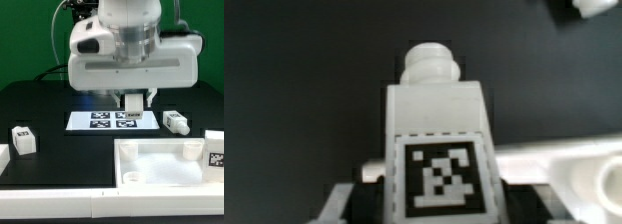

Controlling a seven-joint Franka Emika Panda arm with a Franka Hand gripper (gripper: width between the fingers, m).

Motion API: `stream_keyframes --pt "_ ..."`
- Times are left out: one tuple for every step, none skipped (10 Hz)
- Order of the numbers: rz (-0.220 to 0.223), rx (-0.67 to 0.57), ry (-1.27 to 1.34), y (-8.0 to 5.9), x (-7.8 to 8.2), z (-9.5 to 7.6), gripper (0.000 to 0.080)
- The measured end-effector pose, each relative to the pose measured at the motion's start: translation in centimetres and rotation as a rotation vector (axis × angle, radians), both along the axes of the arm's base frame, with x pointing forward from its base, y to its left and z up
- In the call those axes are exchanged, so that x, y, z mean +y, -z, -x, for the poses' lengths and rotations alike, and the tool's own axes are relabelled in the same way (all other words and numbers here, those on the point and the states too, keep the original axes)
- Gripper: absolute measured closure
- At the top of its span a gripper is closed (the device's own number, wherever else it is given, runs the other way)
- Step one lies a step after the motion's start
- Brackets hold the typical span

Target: Assemble square table

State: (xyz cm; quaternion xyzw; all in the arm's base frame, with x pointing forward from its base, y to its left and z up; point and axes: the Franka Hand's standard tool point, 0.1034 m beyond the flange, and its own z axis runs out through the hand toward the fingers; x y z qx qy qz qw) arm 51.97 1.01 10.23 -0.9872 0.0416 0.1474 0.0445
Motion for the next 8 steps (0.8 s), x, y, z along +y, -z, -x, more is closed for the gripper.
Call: stream_keyframes --pt "-0.024 -0.095 -0.047 -1.1 -0.7 -2.5 0.0515" --pt "-0.029 -0.236 -0.069 -1.9 -1.8 -5.2 0.0514" --pt "-0.009 -0.321 -0.071 -2.4 -2.1 -5.7 0.0514" --pt "0.009 -0.369 -0.065 -2.2 -2.3 -5.5 0.0514" --pt "0.035 -0.443 -0.053 -2.1 -2.8 -5.8 0.0514" --pt "0.064 -0.517 -0.051 -2.1 -3.3 -5.9 0.0514" --pt "0.086 -0.571 -0.043 -2.1 -3.3 -6.4 0.0514" --pt "0.109 -0.654 -0.052 -2.3 -2.5 -7.8 0.0514"
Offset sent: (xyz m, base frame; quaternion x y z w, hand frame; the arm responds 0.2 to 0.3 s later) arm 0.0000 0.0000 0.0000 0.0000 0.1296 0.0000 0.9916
